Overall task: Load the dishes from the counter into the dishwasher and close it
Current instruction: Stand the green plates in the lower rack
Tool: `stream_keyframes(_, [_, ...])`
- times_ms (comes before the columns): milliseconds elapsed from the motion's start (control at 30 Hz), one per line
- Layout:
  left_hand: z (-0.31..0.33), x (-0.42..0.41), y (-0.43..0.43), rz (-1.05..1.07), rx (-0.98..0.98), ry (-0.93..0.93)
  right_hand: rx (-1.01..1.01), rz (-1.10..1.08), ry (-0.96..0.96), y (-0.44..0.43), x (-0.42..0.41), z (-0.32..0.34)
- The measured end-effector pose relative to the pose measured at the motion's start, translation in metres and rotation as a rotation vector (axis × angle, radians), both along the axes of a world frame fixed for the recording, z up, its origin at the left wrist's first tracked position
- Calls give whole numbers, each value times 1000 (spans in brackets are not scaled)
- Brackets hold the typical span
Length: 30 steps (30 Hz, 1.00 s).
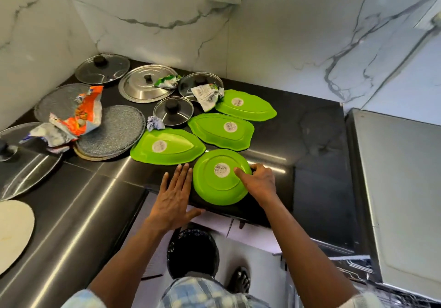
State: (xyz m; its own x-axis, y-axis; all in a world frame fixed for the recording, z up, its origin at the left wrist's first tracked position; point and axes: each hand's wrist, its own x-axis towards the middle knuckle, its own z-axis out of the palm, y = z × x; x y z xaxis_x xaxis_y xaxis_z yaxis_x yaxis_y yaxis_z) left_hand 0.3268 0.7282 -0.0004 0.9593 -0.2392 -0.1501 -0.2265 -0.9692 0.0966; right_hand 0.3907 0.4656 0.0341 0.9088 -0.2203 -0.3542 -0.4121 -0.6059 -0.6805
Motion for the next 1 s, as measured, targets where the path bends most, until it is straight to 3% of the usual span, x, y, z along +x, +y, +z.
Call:
stream_keyframes(167, [-7, 3, 5, -22, -60, -39, 228, -171, 106, 1, 18, 3])
stream_keyframes(267, [-9, 4, 5, -26, -121, -55, 483, -225, 181, 3, 19, 15])
stream_keyframes(467, [-15, 4, 9, -56, -186, -106, 815, -377, 90, 18, -26, 22])
stream_keyframes(700, [-16, 7, 5, -21, -243, -94, 799, -618, -184, -10, -149, 39])
stream_keyframes(900, [-11, -62, -72, -326, -495, -192, 670, -954, -226, -59, -307, 29])
stream_keyframes(1000, [-15, -107, -116, -428, -563, -92, 592, -1097, -182, -79, -365, 12])
